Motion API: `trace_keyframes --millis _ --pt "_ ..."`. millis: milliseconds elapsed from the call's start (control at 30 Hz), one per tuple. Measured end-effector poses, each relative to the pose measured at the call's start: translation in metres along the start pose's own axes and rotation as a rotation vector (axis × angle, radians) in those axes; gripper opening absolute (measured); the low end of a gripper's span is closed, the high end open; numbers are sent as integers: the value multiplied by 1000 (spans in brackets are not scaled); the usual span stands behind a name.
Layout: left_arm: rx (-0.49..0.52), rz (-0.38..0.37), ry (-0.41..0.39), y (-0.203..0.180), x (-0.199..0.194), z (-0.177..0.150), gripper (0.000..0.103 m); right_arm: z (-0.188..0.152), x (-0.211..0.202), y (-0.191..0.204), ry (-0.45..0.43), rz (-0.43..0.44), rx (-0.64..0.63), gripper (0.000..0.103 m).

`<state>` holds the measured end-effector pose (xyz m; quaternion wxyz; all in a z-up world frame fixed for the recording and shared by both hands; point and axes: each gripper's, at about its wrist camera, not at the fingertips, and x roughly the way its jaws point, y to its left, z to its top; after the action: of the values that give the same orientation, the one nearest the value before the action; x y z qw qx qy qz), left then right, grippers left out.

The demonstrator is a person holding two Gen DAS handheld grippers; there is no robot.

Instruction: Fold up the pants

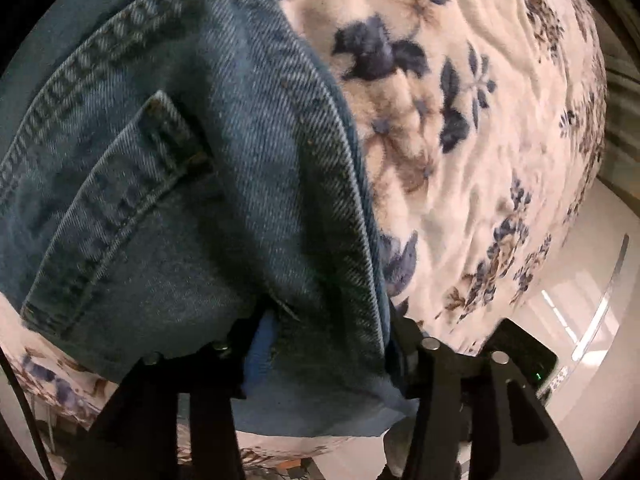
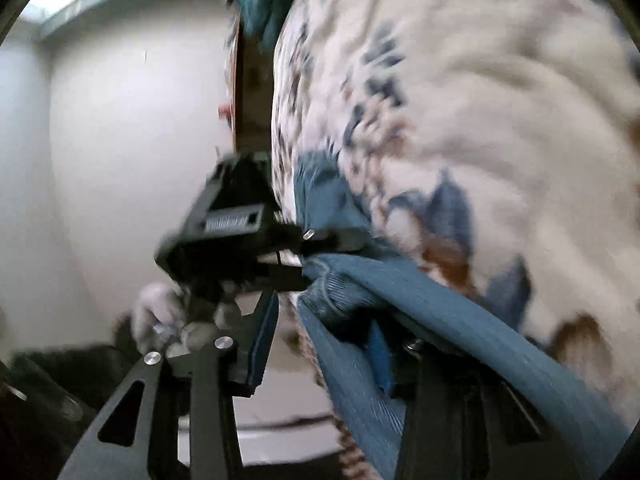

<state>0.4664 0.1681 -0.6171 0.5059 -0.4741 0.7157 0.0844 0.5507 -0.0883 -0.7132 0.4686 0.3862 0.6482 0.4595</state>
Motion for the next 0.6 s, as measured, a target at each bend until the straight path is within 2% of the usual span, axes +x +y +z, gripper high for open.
trace_keyframes --millis 67,133,200,233,267,300,367,433,500,533,600 --pt "3 9 -25 1 -4 3 56 4 4 -6 2 -70 34 45" --pt "-9 2 -20 5 -3 6 61 11 20 -10 52 -117 57 45" --pt "-26 -5 -15 12 -3 8 61 20 39 -8 109 -189 58 43" --pt "-29 -5 -16 15 -3 10 62 23 43 -5 118 -207 59 38" --pt "-27 -5 -21 18 -4 11 64 28 42 -2 110 -232 64 27" --pt "-24 -16 -24 19 -2 12 66 32 35 -3 92 -245 85 19" --pt "-42 -44 -20 20 1 14 68 33 14 -7 47 -240 136 15" --pt "-51 -49 -15 20 1 16 71 32 -13 -10 -6 -237 172 15" --pt "-64 -59 -18 21 -1 17 71 35 -51 -14 -125 -217 232 15" --pt "-62 -61 -23 21 -4 17 71 35 -62 -15 -158 -208 236 15" --pt "-56 -71 -26 17 -8 15 73 37 -77 -15 -169 -171 246 15"
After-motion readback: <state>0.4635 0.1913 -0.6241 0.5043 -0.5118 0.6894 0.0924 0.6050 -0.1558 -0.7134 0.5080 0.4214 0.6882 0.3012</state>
